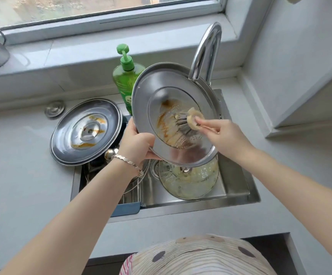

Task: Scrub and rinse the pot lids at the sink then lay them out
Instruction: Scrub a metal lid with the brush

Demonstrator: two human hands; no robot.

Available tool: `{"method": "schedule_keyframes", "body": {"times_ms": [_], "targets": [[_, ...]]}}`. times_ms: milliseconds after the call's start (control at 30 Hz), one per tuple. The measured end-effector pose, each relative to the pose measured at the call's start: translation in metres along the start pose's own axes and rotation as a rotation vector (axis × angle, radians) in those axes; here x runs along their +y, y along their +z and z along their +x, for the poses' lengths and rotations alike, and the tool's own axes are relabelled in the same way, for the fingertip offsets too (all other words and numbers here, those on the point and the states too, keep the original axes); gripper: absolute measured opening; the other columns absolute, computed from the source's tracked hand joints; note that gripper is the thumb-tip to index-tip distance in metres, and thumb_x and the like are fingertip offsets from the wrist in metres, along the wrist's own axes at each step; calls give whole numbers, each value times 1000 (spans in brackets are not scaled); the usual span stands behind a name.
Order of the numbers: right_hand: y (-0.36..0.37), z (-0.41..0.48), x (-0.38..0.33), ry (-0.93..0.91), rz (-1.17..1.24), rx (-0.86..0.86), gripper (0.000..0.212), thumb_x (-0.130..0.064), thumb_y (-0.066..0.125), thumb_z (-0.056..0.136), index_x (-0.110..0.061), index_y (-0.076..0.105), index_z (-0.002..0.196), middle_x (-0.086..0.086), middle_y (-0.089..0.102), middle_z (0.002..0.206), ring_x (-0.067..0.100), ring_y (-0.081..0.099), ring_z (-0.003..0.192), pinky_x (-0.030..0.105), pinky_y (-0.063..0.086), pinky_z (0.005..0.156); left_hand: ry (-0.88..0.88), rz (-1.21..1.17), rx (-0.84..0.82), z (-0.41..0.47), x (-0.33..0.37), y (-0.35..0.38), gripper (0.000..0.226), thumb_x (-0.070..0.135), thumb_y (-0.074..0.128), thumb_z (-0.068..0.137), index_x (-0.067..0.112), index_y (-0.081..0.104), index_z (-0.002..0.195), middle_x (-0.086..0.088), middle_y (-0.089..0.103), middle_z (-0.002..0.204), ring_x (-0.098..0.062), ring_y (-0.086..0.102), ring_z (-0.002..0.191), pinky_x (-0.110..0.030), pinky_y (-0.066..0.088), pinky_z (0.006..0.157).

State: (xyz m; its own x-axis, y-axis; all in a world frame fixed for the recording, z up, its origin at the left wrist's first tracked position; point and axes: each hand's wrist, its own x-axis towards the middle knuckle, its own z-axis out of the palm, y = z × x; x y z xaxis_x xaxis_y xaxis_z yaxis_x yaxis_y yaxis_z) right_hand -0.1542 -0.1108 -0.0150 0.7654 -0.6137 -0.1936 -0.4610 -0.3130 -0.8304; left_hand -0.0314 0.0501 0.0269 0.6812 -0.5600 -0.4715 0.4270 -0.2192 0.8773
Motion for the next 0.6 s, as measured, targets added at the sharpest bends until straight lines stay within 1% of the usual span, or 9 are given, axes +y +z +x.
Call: {"method": "schedule_keyframes", "body": {"times_ms": [67,133,200,233,300,367,500,533,600], "targets": [[-5,-2,5,53,-62,78,30,-28,56,93,-31,61,122,-16,59,76,3,49,68,17,39,65,37,22,-1,-3,1,2,57,-18,44,67,23,49,106,-7,59,103,-29,64,78,-37,55,47],[8,-21,1,-35,-64,-53,29,-26,57,93,-32,62,121,-14,67,85,1,52,64,14,41,61,42,28,4,-4,-1,5,55,-23,36,75,26,49,95,-5,59,98,-27,63,78,-34,54,44],[19,-38,-2,-106,0,-190,30,-24,58,92,-34,62,120,-10,70,102,0,59,72,16,45,69,23,15,2,-3,-4,6,57,-24,33,76,28,49,93,-4,59,95,-27,62,78,-35,54,43],[17,-35,-1,-96,25,-170,30,-23,59,92,-33,62,119,-9,70,106,2,61,79,17,45,74,12,11,-4,-3,-6,5,58,-24,32,76,29,49,96,-5,59,96,-29,62,80,-37,55,45],[5,-18,9,27,30,-14,30,-24,58,92,-31,62,121,-6,67,116,7,61,98,19,43,83,-18,5,-8,-3,-10,5,60,-24,33,76,26,48,106,-6,59,99,-32,63,82,-45,57,51],[2,-18,17,134,-69,36,29,-27,56,93,-32,61,122,-3,65,120,15,59,110,24,45,88,-36,16,-5,-4,-14,3,61,-24,34,75,23,46,113,-7,58,102,-32,63,83,-42,57,49],[25,-51,11,-43,-1,-245,29,-25,57,93,-38,62,118,-10,67,116,12,60,110,32,46,97,-54,8,-1,-5,-23,1,57,-23,34,75,20,50,109,-11,59,100,-32,63,82,-33,53,44],[22,-47,12,-41,-2,-225,29,-25,57,93,-38,62,118,-10,67,116,12,59,110,33,46,97,-54,3,0,-6,-24,0,57,-24,33,75,21,51,106,-11,59,100,-32,63,82,-35,54,45],[7,-29,20,74,-60,-54,28,-28,55,93,-37,62,119,-6,67,117,17,59,111,33,47,95,-60,-3,3,-7,-26,-2,58,-24,35,75,22,50,107,-10,59,100,-33,63,82,-41,57,50]]}}
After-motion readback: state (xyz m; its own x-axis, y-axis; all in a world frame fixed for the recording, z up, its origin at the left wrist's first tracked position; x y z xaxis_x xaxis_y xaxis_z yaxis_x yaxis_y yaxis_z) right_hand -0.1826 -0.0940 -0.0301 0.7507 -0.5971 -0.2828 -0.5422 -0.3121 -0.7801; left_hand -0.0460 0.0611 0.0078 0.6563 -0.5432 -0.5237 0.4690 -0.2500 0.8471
